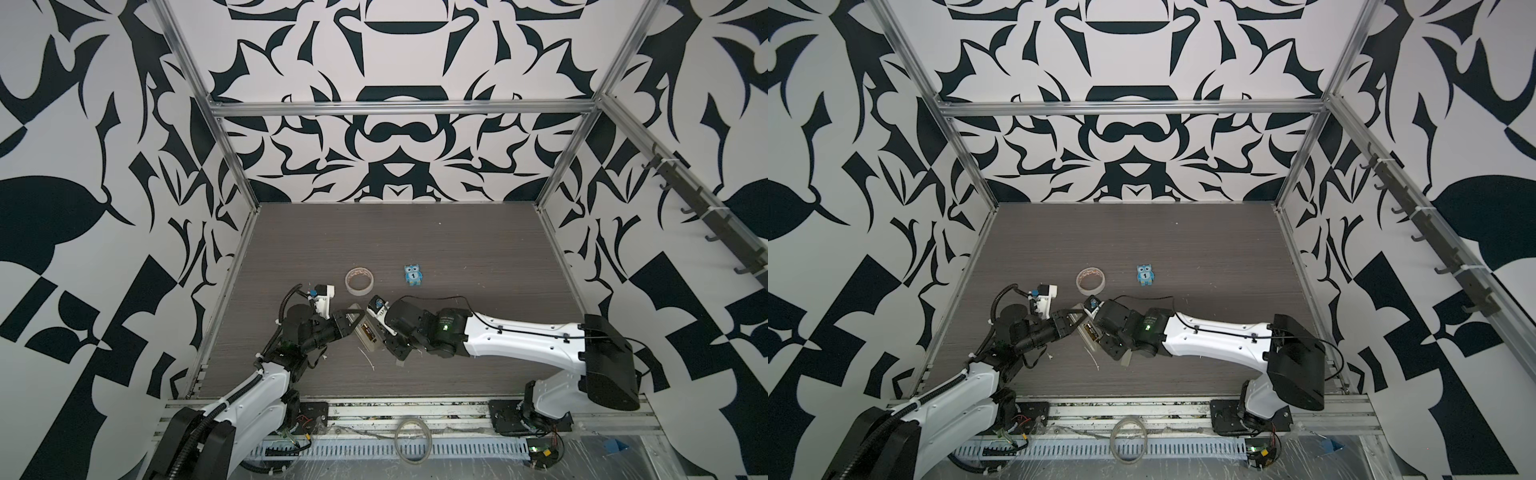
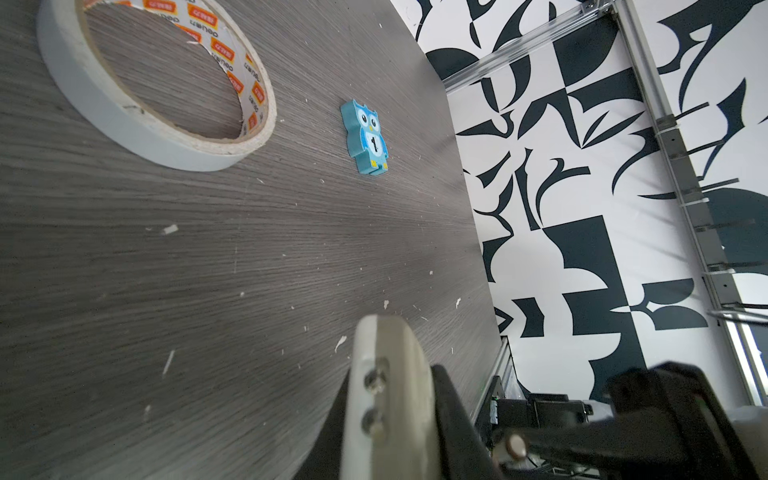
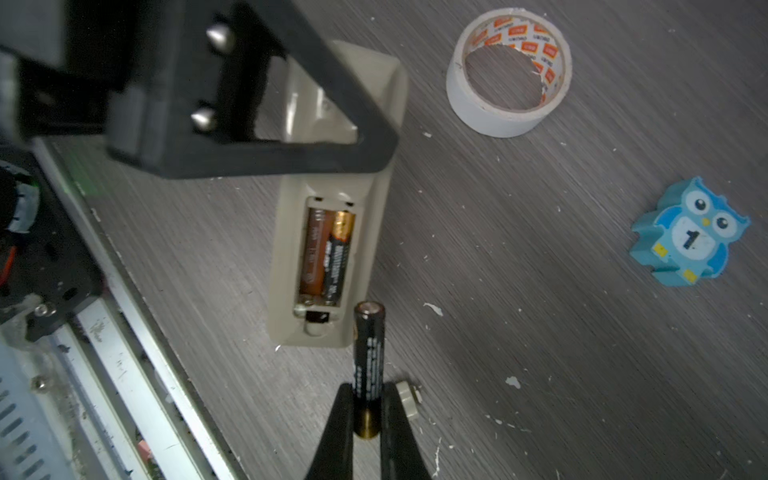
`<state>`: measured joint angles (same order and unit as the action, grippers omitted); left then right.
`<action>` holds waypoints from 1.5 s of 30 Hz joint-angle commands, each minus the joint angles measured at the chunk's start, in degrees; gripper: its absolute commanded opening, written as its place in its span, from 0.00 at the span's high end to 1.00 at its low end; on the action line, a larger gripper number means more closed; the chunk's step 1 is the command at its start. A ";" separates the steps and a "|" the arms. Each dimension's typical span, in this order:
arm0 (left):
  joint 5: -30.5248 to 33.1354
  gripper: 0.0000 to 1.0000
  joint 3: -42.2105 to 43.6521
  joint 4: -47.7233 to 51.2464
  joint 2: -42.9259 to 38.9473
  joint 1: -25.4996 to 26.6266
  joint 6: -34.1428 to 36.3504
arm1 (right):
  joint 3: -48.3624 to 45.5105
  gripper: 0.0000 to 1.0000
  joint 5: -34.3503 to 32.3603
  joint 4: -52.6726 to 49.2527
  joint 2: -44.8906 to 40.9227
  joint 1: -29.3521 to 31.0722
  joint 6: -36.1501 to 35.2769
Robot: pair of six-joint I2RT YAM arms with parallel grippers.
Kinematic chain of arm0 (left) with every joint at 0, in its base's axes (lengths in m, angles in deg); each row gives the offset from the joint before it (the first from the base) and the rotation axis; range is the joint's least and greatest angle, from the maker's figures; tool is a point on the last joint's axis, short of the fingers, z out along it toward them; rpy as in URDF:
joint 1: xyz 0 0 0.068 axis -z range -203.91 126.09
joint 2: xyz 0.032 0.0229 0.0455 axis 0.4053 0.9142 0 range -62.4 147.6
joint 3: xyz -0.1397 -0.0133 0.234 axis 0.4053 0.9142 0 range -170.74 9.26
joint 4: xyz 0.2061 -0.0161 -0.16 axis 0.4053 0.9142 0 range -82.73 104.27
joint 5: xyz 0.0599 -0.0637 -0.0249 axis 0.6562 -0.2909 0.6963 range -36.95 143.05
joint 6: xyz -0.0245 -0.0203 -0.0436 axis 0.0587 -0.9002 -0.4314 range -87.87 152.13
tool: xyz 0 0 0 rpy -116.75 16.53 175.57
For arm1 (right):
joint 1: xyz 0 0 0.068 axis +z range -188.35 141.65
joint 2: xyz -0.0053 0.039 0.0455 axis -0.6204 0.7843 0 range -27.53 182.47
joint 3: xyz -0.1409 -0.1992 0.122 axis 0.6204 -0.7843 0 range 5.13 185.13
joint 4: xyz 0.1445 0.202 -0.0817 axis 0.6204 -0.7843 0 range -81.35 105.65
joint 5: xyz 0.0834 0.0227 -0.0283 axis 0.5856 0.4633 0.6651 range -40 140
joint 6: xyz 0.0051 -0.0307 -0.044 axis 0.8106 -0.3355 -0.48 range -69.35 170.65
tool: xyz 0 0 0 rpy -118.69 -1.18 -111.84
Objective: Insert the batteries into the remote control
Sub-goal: 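Carry the battery with the right gripper to the remote's compartment, then lower the battery into the empty slot beside the first battery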
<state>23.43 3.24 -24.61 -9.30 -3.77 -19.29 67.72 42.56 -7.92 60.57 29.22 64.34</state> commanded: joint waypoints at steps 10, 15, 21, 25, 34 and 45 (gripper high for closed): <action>-2.10 1.00 0.86 -8.12 1.21 -0.13 -0.97 | 8.54 1.00 2.56 -4.97 3.83 -0.23 -2.38; -2.10 1.00 0.83 -8.02 1.22 -0.18 -0.94 | 9.91 1.00 3.86 -5.17 5.45 -0.55 -2.36; -1.93 1.00 0.57 -7.33 0.65 -0.16 -1.05 | 11.57 1.00 4.96 -5.28 7.13 -1.08 -1.83; -1.84 1.00 0.29 -6.90 0.42 -0.23 -0.96 | 11.93 1.00 5.48 -5.28 7.79 -1.13 -1.70; -1.75 1.00 0.23 -6.55 0.25 -0.16 -0.97 | 12.69 1.00 5.84 -5.53 9.00 -1.67 -0.95; -1.91 1.00 0.14 -5.92 -0.67 -0.18 -1.20 | 13.54 1.00 5.86 -6.09 10.43 -1.83 -0.30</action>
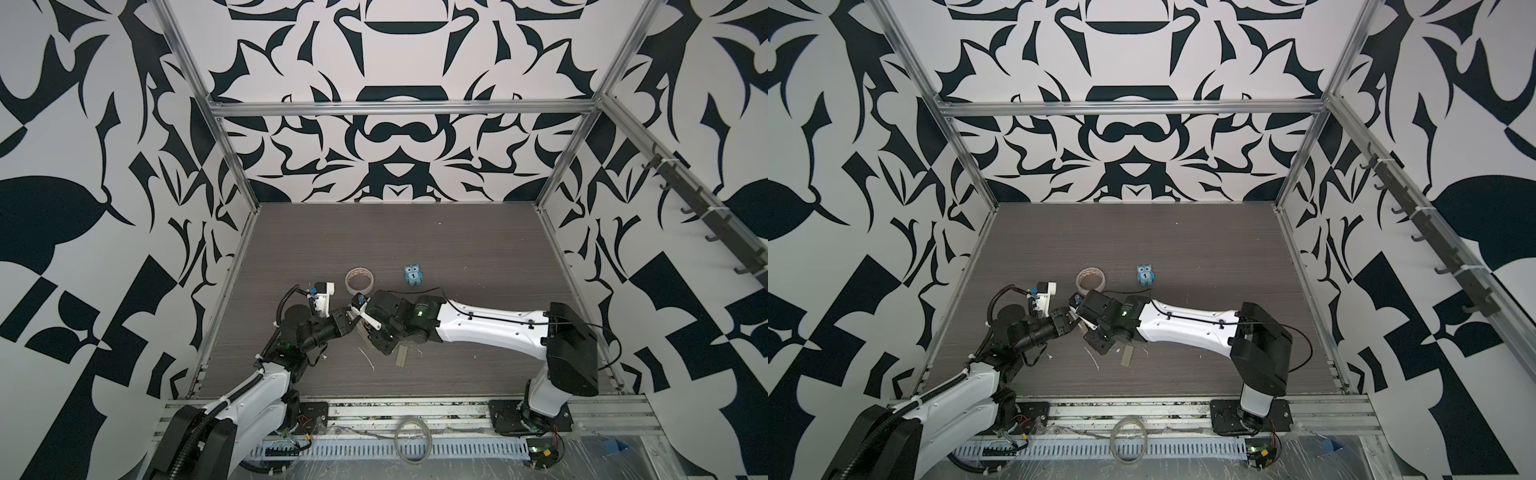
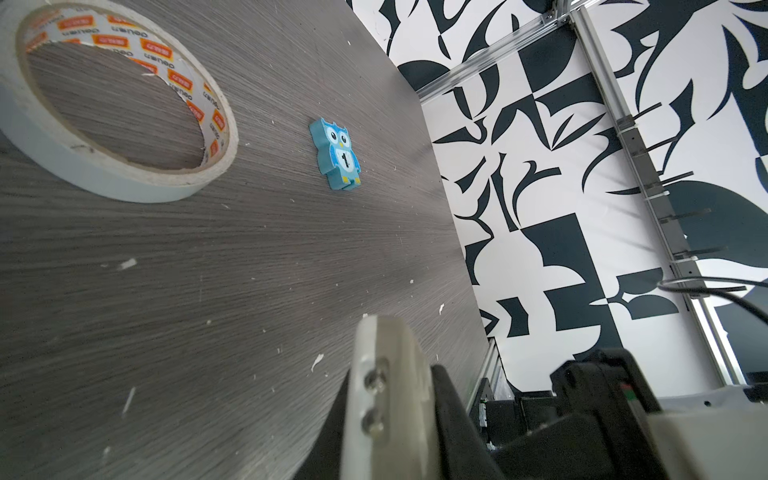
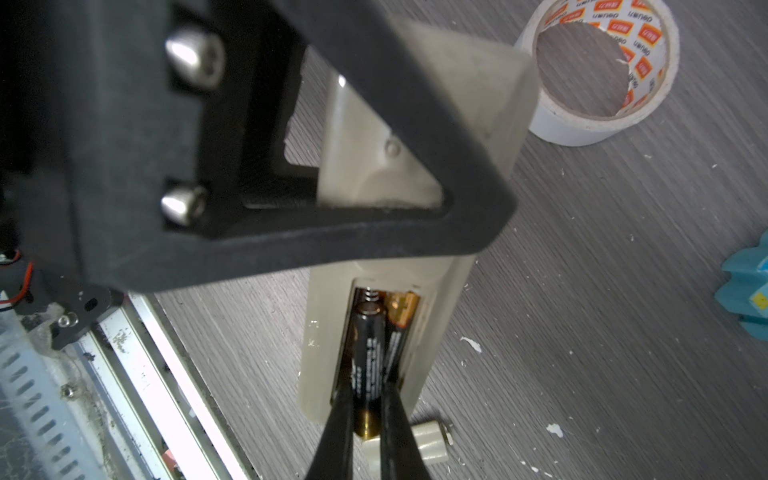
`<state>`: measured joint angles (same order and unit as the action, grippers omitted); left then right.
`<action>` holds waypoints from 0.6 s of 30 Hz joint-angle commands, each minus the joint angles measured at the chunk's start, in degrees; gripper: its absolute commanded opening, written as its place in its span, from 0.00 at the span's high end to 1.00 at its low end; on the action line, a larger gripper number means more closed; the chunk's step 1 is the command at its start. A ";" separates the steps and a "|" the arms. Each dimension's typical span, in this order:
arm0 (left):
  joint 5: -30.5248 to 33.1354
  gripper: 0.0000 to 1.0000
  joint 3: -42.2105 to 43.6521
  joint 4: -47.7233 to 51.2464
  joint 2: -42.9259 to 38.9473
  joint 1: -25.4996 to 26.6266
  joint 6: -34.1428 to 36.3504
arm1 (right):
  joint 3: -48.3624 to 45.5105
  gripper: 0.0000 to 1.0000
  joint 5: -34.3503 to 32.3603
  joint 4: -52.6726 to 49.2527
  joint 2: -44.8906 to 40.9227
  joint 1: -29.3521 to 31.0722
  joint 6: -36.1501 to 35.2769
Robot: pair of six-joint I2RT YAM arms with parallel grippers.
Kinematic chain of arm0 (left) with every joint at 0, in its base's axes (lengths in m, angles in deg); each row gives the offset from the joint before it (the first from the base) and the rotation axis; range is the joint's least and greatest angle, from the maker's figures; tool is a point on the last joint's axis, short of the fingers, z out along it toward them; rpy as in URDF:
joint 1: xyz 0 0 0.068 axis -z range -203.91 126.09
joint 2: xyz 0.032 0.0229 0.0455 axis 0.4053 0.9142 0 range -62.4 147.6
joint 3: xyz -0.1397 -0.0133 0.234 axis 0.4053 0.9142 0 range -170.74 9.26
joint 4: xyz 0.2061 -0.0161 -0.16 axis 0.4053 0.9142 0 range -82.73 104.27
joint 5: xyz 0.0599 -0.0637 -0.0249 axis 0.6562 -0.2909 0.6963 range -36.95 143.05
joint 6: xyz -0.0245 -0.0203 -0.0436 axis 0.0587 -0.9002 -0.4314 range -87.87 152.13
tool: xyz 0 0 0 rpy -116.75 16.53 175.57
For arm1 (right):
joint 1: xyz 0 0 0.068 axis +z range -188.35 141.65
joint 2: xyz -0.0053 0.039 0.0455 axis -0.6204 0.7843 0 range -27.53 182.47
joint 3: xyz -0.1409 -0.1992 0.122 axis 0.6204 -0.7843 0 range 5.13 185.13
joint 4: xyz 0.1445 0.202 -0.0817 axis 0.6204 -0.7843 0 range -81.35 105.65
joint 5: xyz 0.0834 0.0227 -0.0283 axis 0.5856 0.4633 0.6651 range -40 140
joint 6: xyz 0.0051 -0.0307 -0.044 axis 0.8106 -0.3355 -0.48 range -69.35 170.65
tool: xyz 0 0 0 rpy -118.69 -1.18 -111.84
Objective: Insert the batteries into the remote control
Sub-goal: 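Lower the battery into the empty slot beside the first battery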
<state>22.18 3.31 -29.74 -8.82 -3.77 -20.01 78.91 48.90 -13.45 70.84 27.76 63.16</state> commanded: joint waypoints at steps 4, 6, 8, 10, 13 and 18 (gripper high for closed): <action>-0.92 1.00 -0.20 -0.51 -1.12 -0.21 -0.45 | 2.77 1.00 -0.48 -0.56 0.60 -0.37 1.11; -1.10 1.00 -0.20 -0.74 -0.95 -0.18 -0.57 | 2.95 1.00 -0.48 -0.60 0.79 -0.41 1.19; -1.16 1.00 -0.17 -0.76 -0.94 -0.20 -0.54 | 3.04 0.99 -0.48 -0.52 0.78 -0.42 1.28; -1.17 1.00 -0.19 -0.82 -1.02 -0.25 -0.50 | 3.12 0.97 -0.48 -0.48 0.77 -0.43 1.37; -1.20 1.00 -0.24 -0.83 -0.86 -0.13 -0.57 | 3.21 0.93 -0.61 -0.49 0.77 -0.37 1.35; -1.19 1.00 -0.20 -1.20 -0.67 -0.14 -0.51 | 3.39 0.90 -0.65 -0.47 0.88 -0.44 1.46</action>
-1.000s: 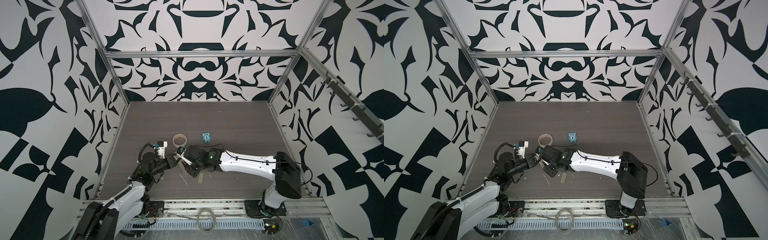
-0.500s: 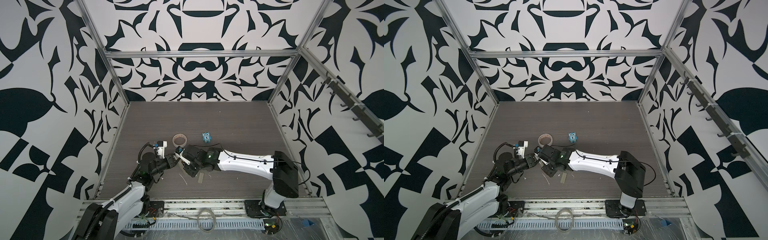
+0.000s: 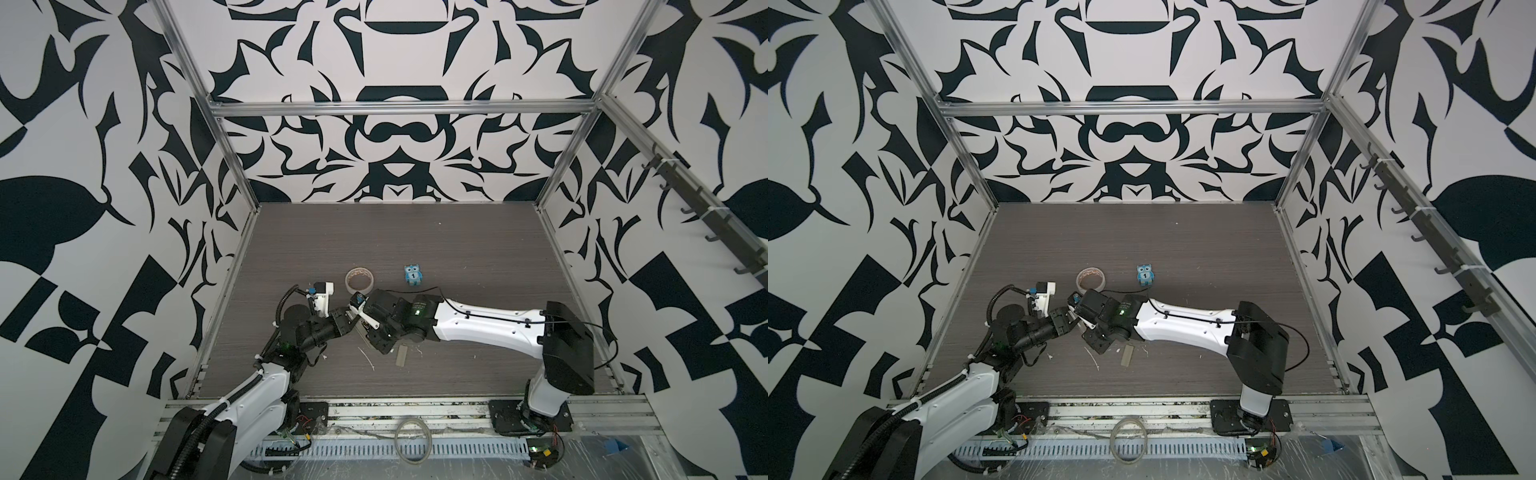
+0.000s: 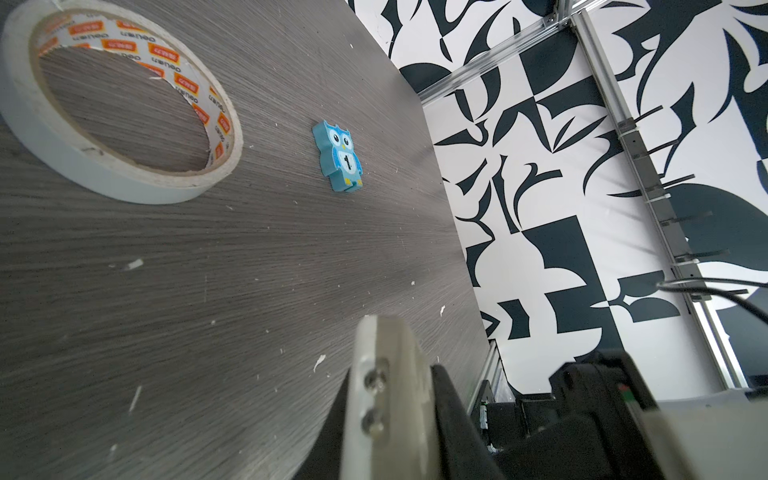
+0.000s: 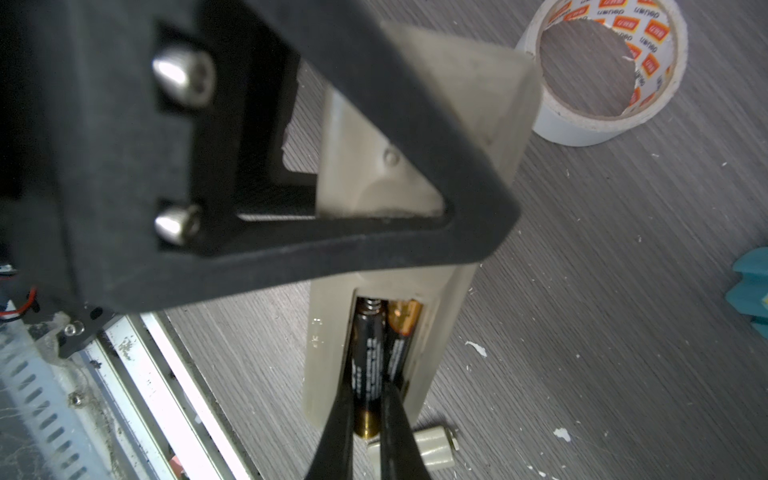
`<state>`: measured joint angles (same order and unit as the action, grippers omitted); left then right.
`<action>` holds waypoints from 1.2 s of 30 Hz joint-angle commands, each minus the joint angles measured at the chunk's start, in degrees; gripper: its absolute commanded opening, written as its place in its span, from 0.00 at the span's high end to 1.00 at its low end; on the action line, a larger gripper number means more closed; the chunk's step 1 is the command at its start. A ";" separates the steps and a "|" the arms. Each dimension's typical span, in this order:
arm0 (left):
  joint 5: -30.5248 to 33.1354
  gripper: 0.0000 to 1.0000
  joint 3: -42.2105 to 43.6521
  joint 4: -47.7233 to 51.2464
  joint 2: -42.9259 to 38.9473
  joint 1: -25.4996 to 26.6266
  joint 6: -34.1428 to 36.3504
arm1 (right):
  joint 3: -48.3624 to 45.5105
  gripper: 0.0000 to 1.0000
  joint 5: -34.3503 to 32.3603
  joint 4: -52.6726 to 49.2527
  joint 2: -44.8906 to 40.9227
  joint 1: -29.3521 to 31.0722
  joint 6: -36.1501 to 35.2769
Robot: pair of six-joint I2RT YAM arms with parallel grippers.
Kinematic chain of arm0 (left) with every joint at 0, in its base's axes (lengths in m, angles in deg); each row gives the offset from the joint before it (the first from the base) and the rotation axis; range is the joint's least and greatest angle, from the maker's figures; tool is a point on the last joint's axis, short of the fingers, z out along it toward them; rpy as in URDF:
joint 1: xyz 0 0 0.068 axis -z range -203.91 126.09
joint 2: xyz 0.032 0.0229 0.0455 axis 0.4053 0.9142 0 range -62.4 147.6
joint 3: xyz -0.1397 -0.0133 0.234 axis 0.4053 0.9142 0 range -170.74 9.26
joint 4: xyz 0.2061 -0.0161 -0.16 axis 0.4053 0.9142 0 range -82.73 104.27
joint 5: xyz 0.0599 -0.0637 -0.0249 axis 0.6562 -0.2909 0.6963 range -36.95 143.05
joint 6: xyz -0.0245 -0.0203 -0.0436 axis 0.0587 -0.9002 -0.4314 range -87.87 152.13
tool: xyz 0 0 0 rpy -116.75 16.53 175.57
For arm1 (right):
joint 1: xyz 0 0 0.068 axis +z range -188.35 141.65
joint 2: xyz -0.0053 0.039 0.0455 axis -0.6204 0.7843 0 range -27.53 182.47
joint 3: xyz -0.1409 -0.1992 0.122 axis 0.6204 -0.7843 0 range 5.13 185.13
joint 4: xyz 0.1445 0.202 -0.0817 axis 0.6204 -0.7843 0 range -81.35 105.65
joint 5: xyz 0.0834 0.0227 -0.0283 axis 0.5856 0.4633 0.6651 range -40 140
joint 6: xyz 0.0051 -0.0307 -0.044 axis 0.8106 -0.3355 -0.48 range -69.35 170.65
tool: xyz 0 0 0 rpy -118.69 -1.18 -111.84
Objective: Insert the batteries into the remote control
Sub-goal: 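Lower the battery into the empty slot beside the first battery, then open the right gripper and lift it off the seated battery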
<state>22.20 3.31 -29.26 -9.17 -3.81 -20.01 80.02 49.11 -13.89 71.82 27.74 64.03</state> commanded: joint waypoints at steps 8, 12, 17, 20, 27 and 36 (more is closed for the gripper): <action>-0.54 1.00 0.11 -2.40 -0.15 -0.16 -1.29 | 2.23 0.81 -1.53 0.37 -0.55 -0.43 0.61; -0.37 1.00 0.07 -2.40 -0.32 -0.13 -1.64 | 2.28 0.80 -1.71 0.38 -0.87 -0.44 0.66; -0.26 1.00 0.34 -3.00 -0.02 -0.16 -1.96 | 2.10 0.79 -1.66 0.70 -1.00 -0.50 0.67; -0.35 1.00 0.33 -3.26 0.11 -0.17 -2.09 | 2.07 0.79 -1.36 0.92 -1.09 -0.40 0.67; 0.08 1.00 0.85 -3.78 0.38 -0.14 -2.16 | 1.87 0.76 -0.35 1.37 -1.00 -0.40 0.59; -0.36 1.00 0.86 -4.23 0.88 -0.14 -2.35 | 1.75 0.74 -0.26 1.84 -1.34 -0.39 0.30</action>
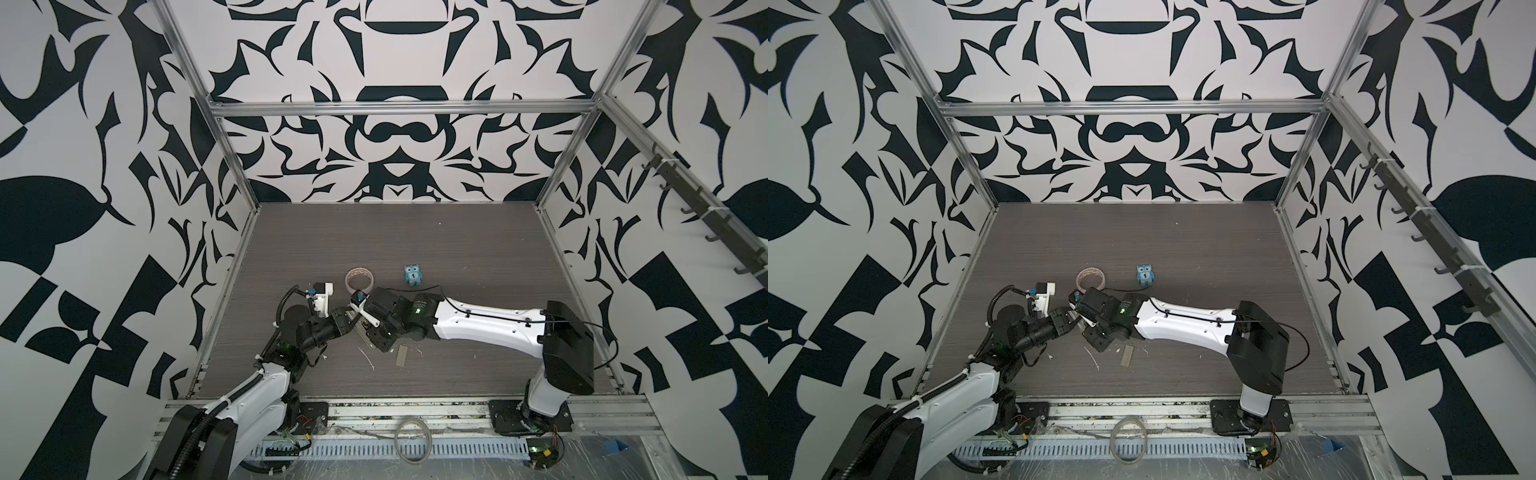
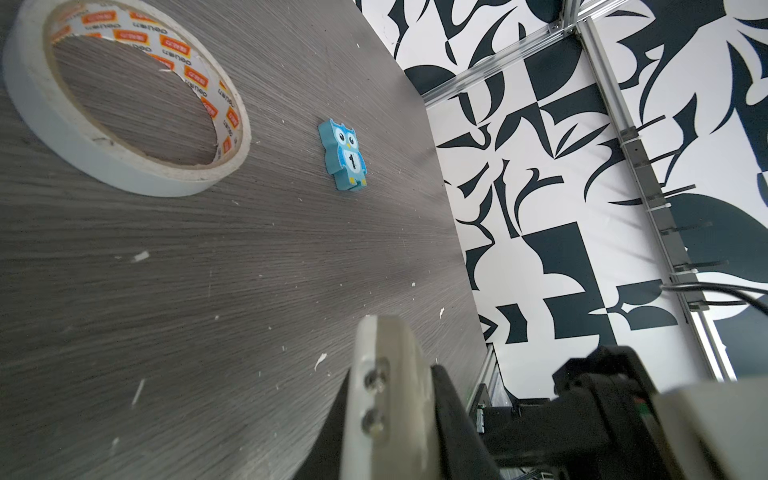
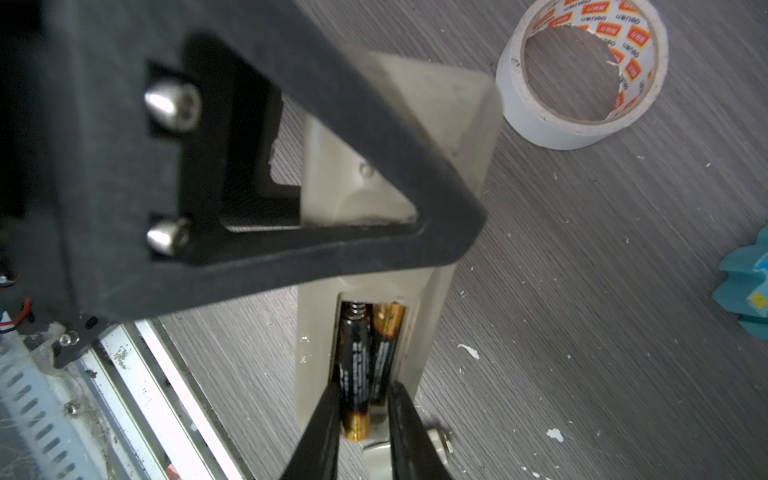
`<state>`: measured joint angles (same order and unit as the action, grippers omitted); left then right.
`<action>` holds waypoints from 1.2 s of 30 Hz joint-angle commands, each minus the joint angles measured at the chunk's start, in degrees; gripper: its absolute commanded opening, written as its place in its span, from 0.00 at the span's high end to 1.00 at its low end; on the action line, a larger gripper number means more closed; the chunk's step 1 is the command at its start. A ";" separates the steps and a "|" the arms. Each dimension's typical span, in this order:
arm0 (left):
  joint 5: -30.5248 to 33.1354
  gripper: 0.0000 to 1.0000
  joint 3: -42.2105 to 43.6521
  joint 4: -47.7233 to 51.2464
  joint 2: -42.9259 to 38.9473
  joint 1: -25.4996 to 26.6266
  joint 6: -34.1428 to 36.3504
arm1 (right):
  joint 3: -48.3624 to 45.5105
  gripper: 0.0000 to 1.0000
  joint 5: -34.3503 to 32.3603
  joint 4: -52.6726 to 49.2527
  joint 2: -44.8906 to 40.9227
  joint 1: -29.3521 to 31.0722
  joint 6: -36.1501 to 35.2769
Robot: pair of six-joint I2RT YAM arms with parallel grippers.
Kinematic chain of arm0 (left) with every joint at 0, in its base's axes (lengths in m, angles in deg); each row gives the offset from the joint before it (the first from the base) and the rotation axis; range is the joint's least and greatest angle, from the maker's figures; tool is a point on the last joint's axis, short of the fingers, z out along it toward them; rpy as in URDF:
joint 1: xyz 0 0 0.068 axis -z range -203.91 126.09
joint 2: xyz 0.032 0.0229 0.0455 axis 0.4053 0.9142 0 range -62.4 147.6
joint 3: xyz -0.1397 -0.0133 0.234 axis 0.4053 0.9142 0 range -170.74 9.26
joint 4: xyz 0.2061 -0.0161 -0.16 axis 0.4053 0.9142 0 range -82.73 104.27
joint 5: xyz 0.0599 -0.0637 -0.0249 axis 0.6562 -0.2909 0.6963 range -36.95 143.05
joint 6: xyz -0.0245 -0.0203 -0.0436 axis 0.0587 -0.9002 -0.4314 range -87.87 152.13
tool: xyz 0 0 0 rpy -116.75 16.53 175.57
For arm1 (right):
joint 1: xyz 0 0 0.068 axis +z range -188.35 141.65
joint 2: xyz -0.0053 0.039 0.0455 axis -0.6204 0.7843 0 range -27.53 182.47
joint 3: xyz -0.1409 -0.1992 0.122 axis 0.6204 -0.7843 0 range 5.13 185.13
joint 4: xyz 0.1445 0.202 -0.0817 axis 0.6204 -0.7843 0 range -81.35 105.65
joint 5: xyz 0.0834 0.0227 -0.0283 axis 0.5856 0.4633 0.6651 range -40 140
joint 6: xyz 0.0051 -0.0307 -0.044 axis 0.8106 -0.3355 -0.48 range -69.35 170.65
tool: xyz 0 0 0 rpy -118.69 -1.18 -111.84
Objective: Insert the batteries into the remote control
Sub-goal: 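Open the right gripper and lift it off the seated battery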
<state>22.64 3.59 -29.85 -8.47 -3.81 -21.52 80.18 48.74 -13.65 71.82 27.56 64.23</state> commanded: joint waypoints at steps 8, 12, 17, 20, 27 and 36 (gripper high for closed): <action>-1.71 1.00 0.88 -5.40 2.19 -0.20 -0.93 | 1.58 0.63 -0.85 1.53 -2.66 -0.17 0.10; -2.25 1.00 0.76 -5.94 3.01 -0.14 -0.98 | 1.59 0.61 -0.68 1.79 -3.95 -0.21 0.04; -3.28 1.00 0.27 -5.70 3.28 -0.10 -0.98 | 0.19 0.60 0.53 3.94 -7.00 -0.09 -1.55; -4.55 1.00 -0.27 -5.24 3.20 -0.15 -0.80 | -1.82 0.60 0.30 5.30 -9.73 -0.13 -3.85; -9.06 1.00 -1.96 -5.24 4.06 -0.13 -0.85 | -6.27 0.49 1.00 5.33 -16.35 -0.12 -13.96; -11.57 1.00 -3.06 -5.50 5.47 2.31 -1.46 | -10.03 0.30 5.33 4.34 -23.49 -0.11 -25.12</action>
<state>13.09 2.48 -32.83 -3.38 -2.48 -22.52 71.37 51.41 -10.07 50.99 27.37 44.56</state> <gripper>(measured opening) 0.245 0.693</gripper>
